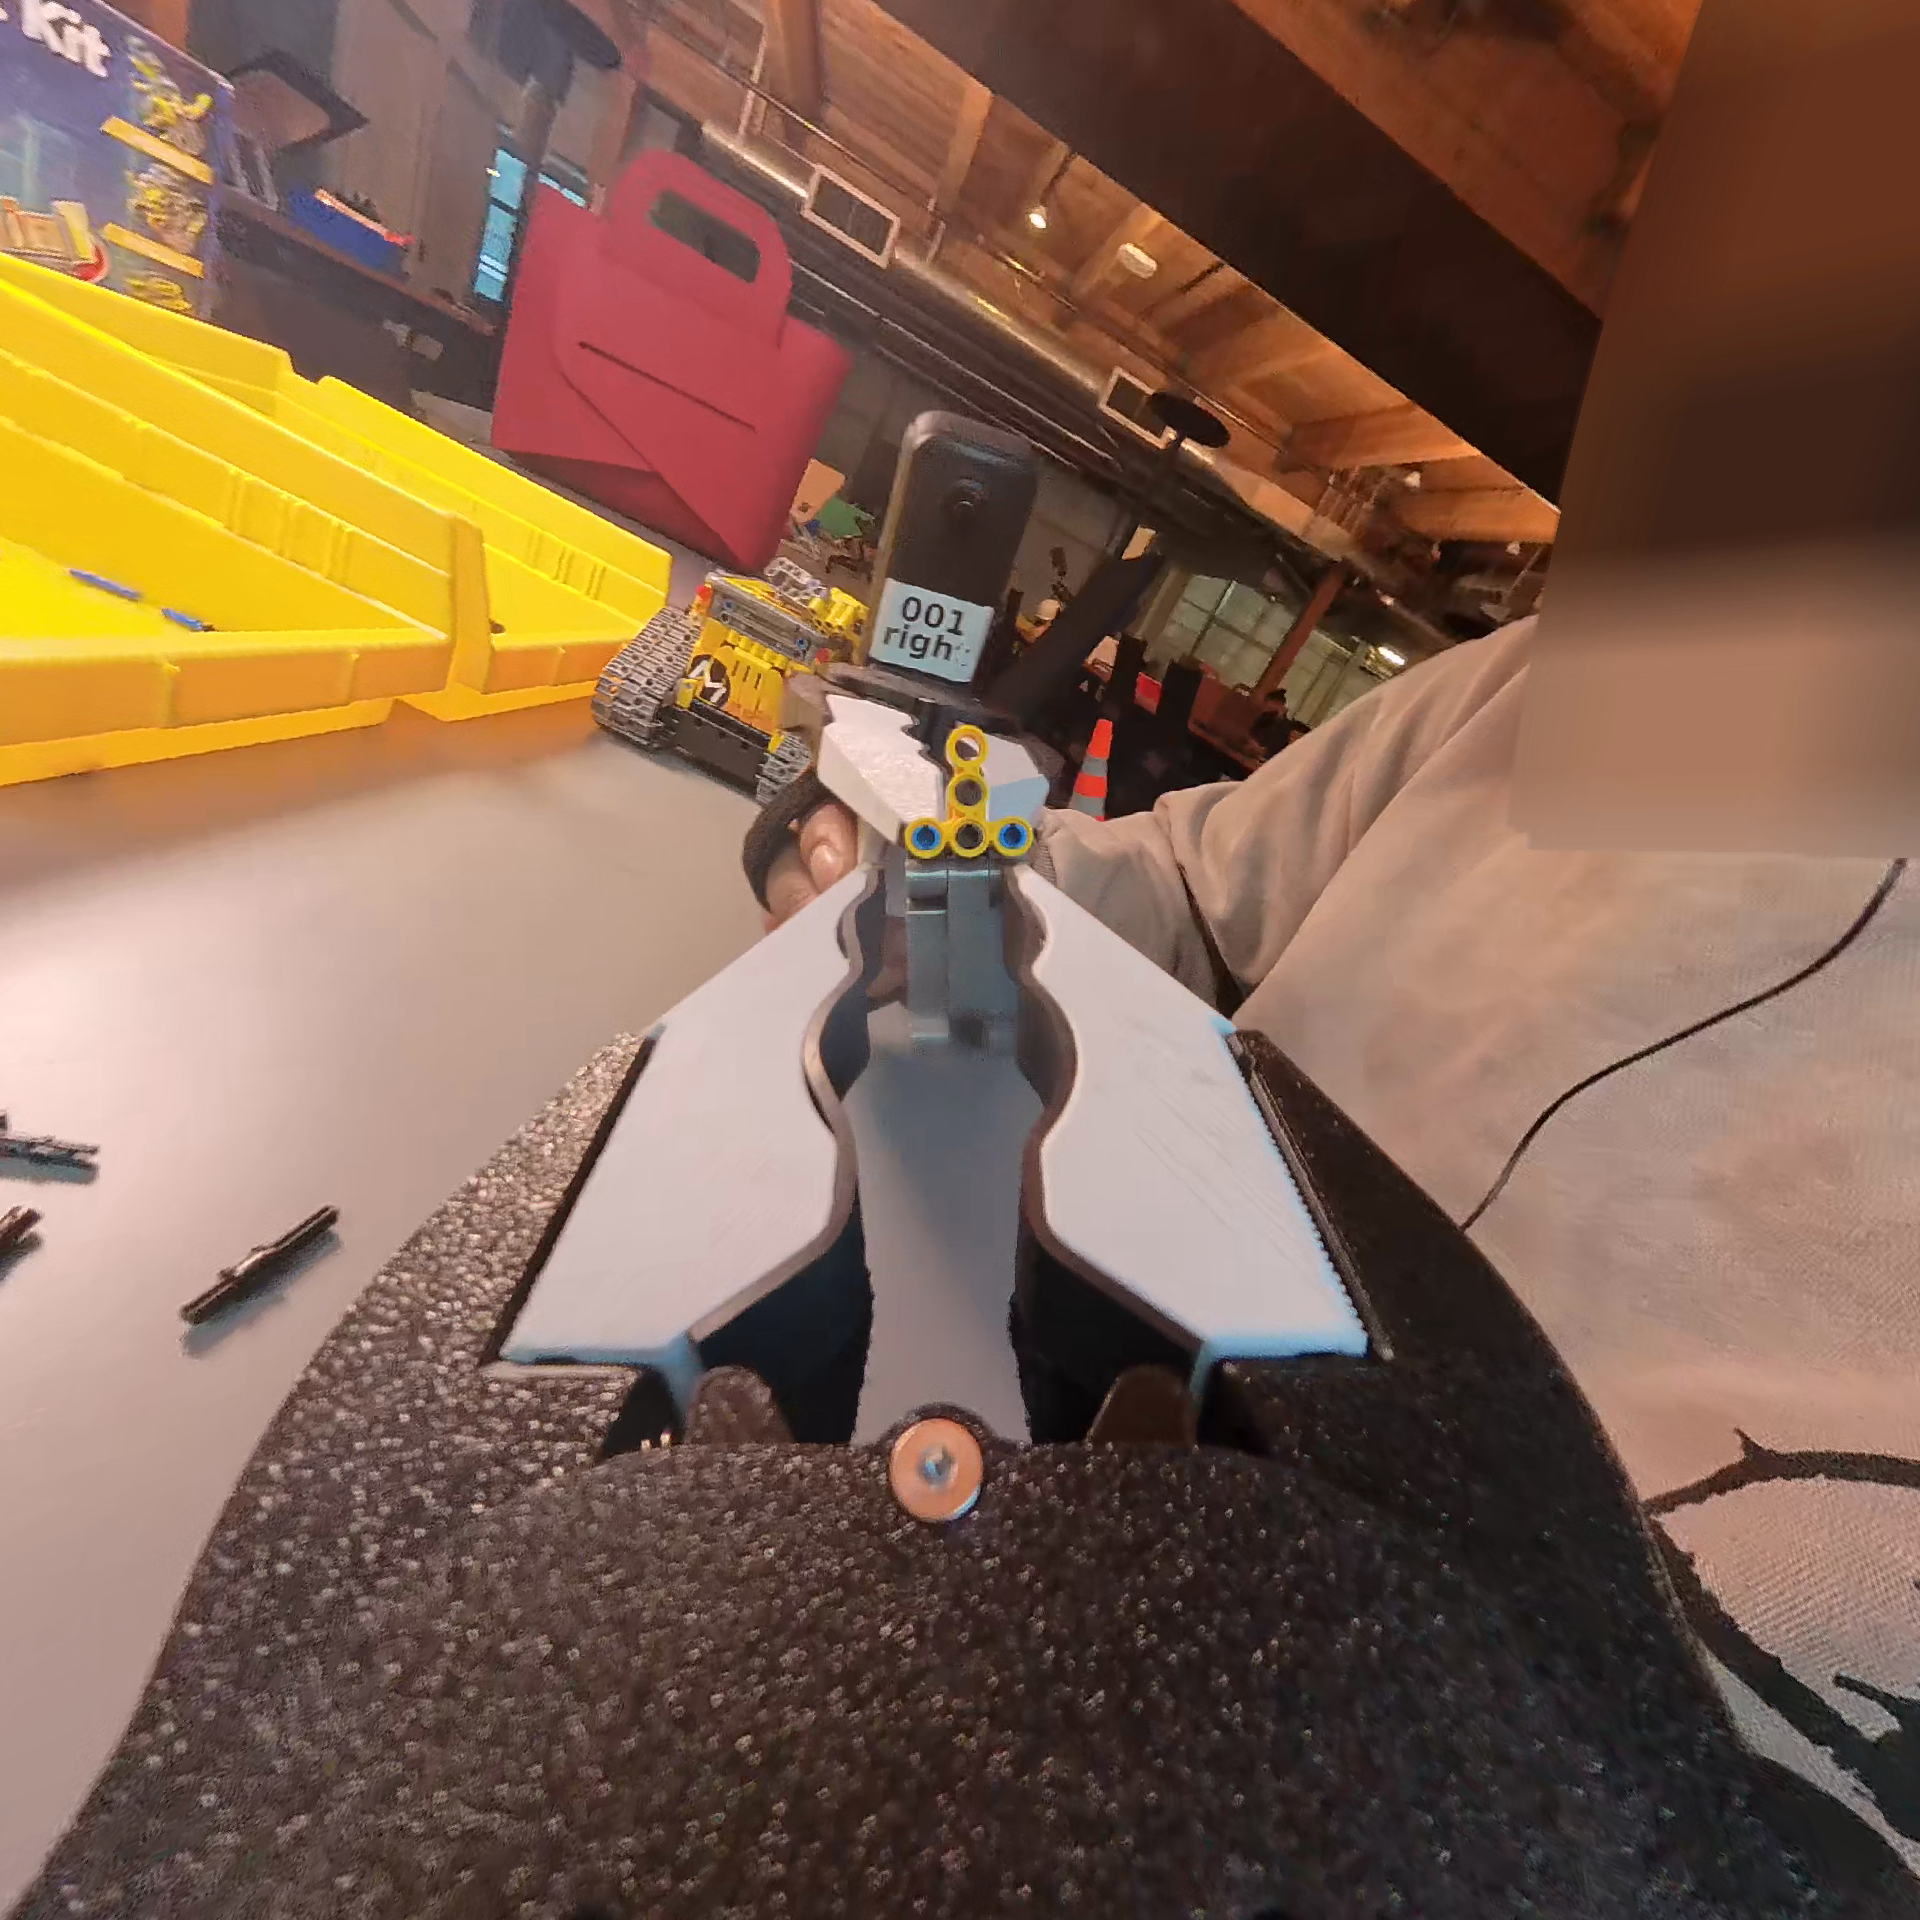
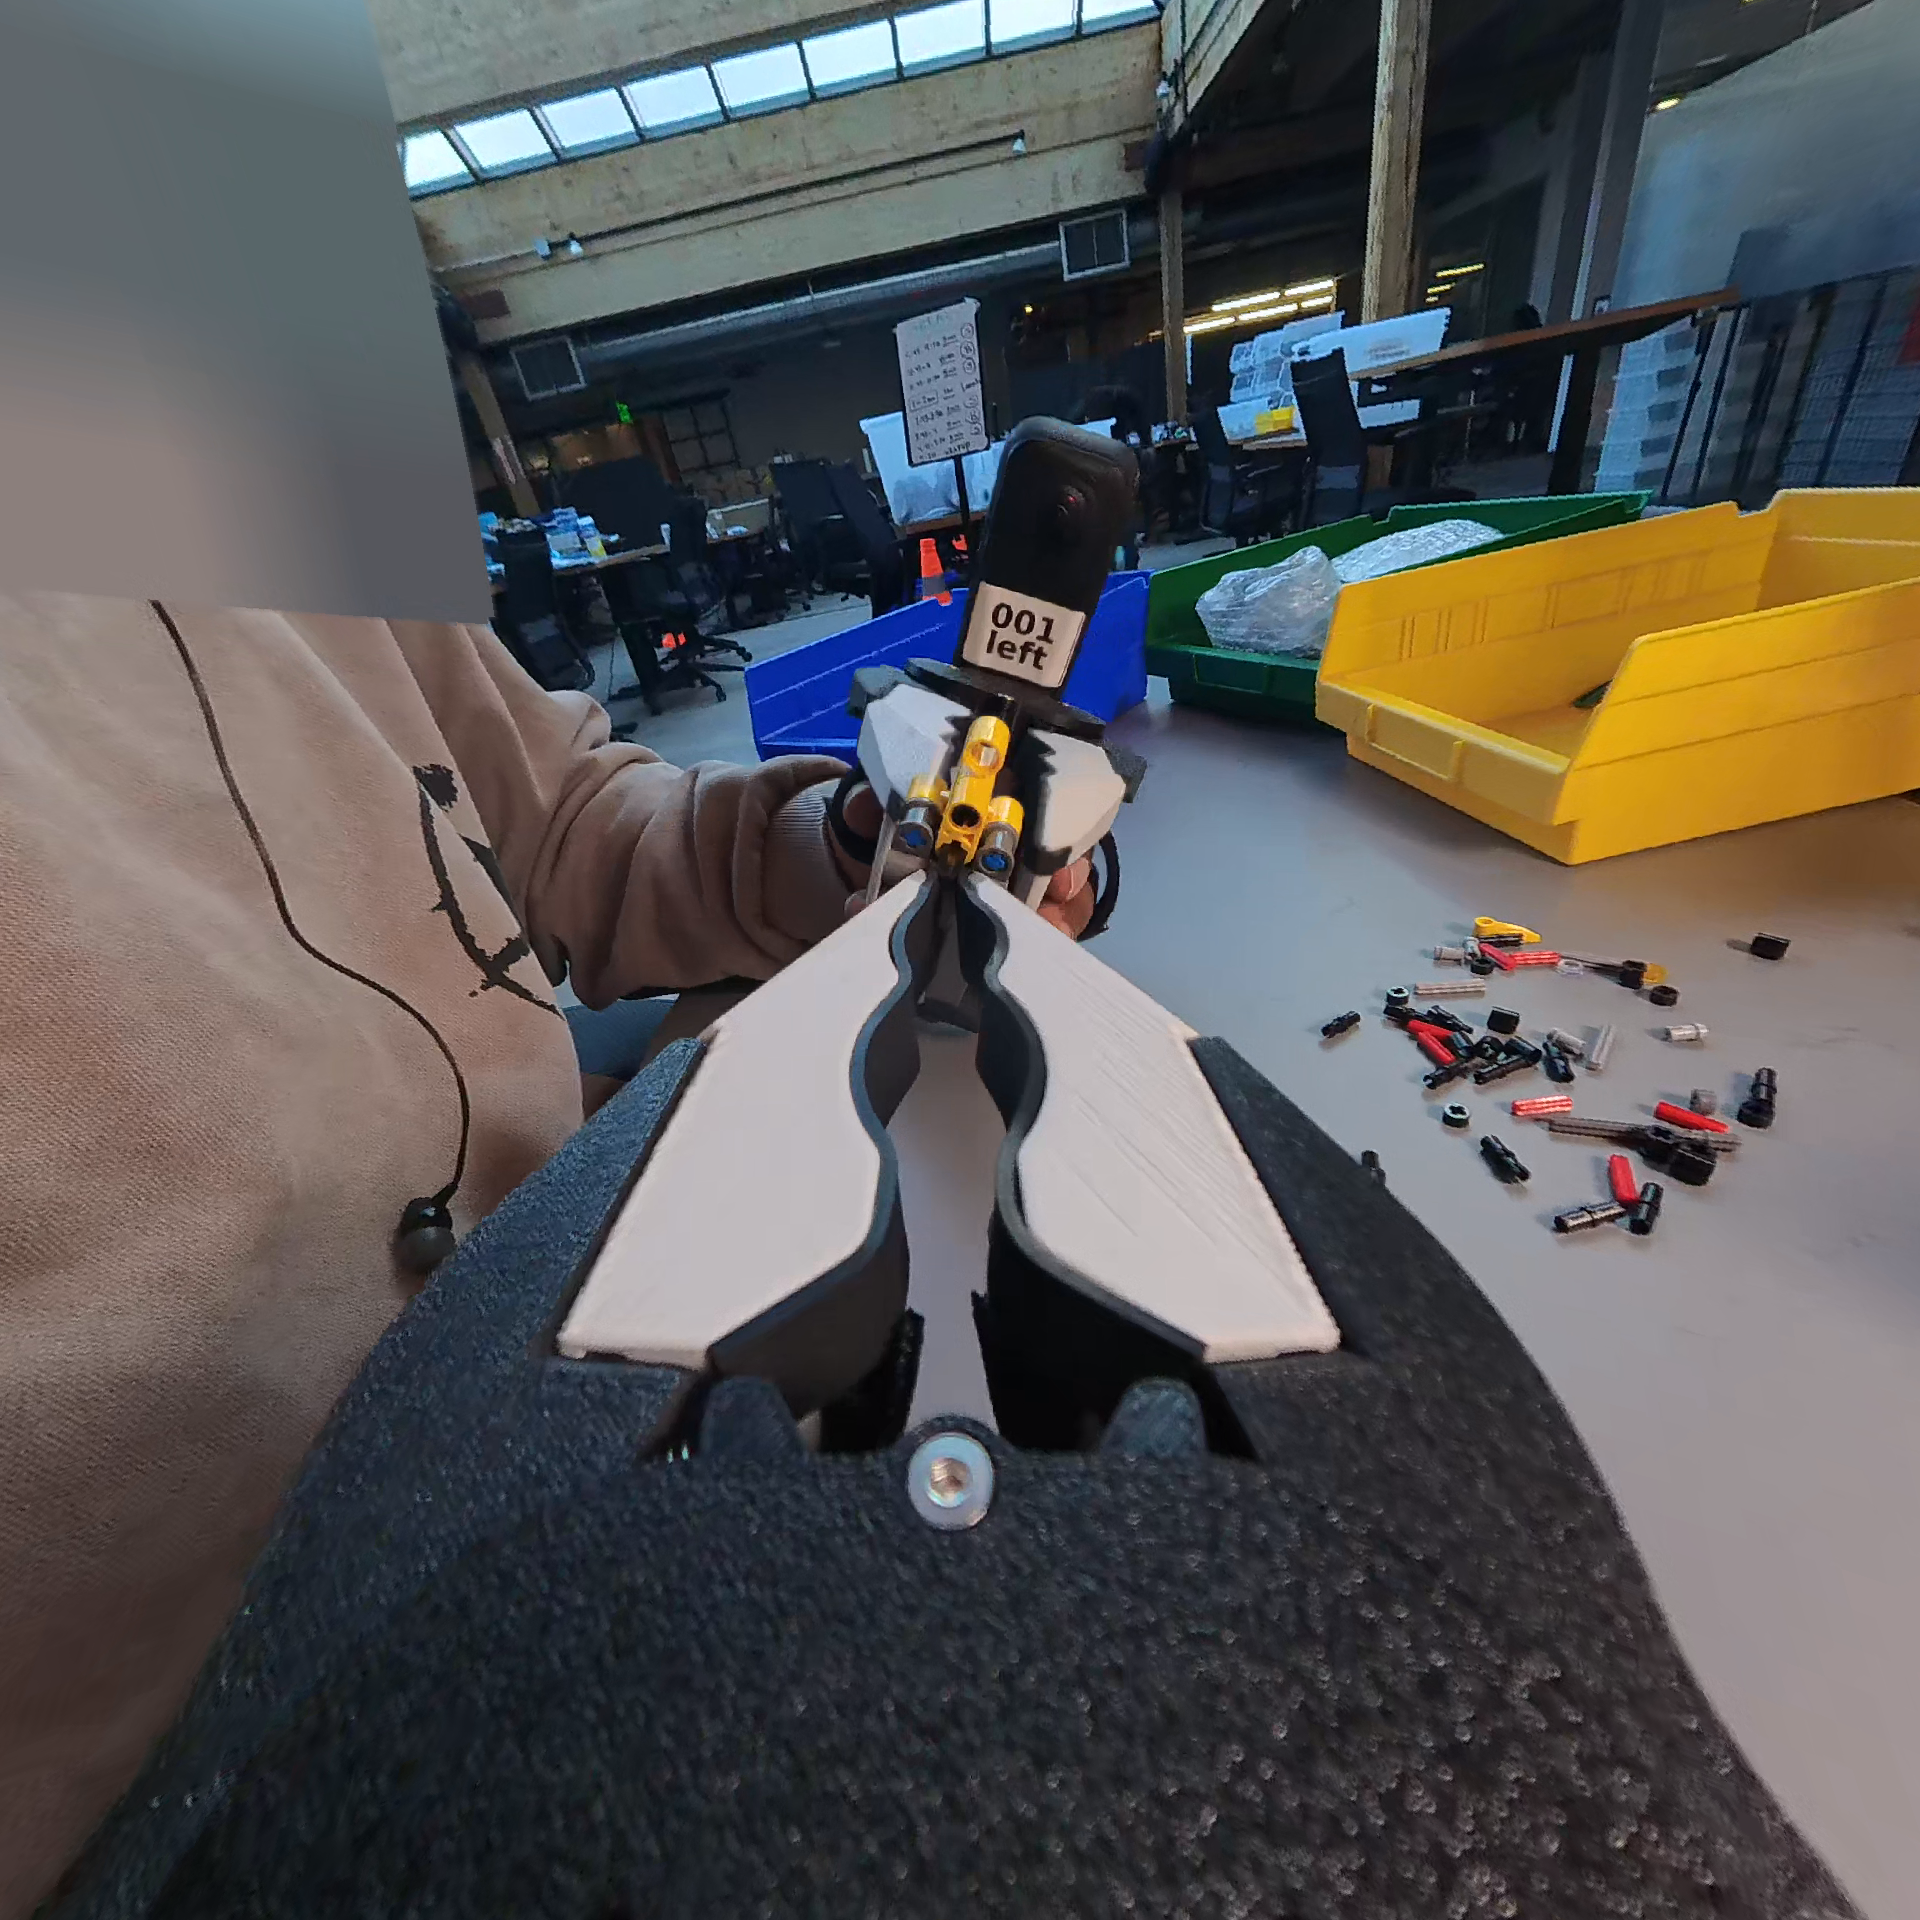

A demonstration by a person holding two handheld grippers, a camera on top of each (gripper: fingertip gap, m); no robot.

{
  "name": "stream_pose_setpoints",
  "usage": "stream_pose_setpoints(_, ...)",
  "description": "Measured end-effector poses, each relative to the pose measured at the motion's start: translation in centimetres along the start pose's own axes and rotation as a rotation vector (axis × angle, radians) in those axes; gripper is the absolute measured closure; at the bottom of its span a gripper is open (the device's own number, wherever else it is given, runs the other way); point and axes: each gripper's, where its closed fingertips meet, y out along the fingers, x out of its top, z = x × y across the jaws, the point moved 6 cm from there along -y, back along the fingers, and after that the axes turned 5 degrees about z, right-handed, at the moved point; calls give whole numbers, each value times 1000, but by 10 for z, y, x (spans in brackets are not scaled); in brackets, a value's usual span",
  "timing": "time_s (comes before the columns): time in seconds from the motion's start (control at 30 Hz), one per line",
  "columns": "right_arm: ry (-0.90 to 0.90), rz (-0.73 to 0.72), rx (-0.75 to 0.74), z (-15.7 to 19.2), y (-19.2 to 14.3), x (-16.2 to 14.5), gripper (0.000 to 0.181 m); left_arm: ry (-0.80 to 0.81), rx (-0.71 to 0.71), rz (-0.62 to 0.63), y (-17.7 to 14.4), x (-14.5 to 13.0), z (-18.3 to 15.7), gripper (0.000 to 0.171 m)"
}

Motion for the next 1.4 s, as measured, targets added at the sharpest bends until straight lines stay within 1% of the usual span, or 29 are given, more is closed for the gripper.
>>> stream_pose_setpoints(0.1, -6, -2, 12, 1, 0, -1, 181, 19, -8, -2, 1, 0, -4, 152)
stream_pose_setpoints(0.17, -25, 17, -4, 0, 1, -3, 180, 14, -16, -1, 1, 0, -5, 140)
stream_pose_setpoints(0.2, -33, 25, -9, 0, 2, -4, 180, 11, -10, 6, 2, 0, -5, 137)
stream_pose_setpoints(0.23, -36, 30, -11, 0, 2, -5, 180, 16, 3, 19, 3, -1, -4, 137)
stream_pose_setpoints(0.33, -48, 43, -20, 0, 4, -7, 180, 50, 57, 62, 5, -5, -2, 147)
stream_pose_setpoints(0.4, -52, 39, -35, -1, 4, -7, 180, 40, 57, 59, 4, -4, -1, 147)
stream_pose_setpoints(0.47, -57, 18, -48, 0, 5, -4, 180, 8, 29, 27, 3, -1, -1, 148)
stream_pose_setpoints(0.57, -88, -34, -56, 5, 7, 4, 180, -92, -83, -58, 1, 3, -4, 148)
stream_pose_setpoints(0.63, -116, -72, -74, 8, 7, 10, 181, -189, -189, -150, -2, 9, -5, 148)
stream_pose_setpoints(0.7, -114, -109, -74, 10, 5, 16, 181, -287, -265, -252, -9, 15, -1, 147)
stream_pose_setpoints(0.77, -120, -114, -85, 11, 3, 17, 181, -328, -292, -288, -13, 16, 3, 147)
stream_pose_setpoints(0.87, -117, -120, -101, 10, 1, 18, 181, -352, -323, -299, -13, 17, 3, 147)
stream_pose_setpoints(0.93, -105, -129, -106, 8, 0, 19, 180, -354, -334, -278, -11, 15, 2, 147)
stream_pose_setpoints(1.03, -57, -131, -64, 7, 1, 19, 167, -362, -365, -220, -5, 10, -2, 147)
stream_pose_setpoints(1.17, -20, -96, 102, 19, 5, 14, 150, -430, -467, -72, 9, -4, -11, 148)
stream_pose_setpoints(1.23, -37, -58, 180, 28, 8, 12, 145, -463, -523, 10, 16, -13, -18, 148)
stream_pose_setpoints(1.3, -83, -6, 209, 36, 12, 7, 143, -468, -544, 89, 23, -21, -23, 148)
stream_pose_setpoints(1.33, -106, 14, 223, 40, 13, 4, 146, -468, -557, 112, 24, -23, -25, 148)
stream_pose_setpoints(1.37, -123, 30, 240, 44, 14, 2, 153, -469, -571, 129, 25, -24, -28, 148)
stream_pose_setpoints(1.4, -131, 36, 252, 46, 13, 1, 154, -466, -576, 142, 26, -26, -29, 148)
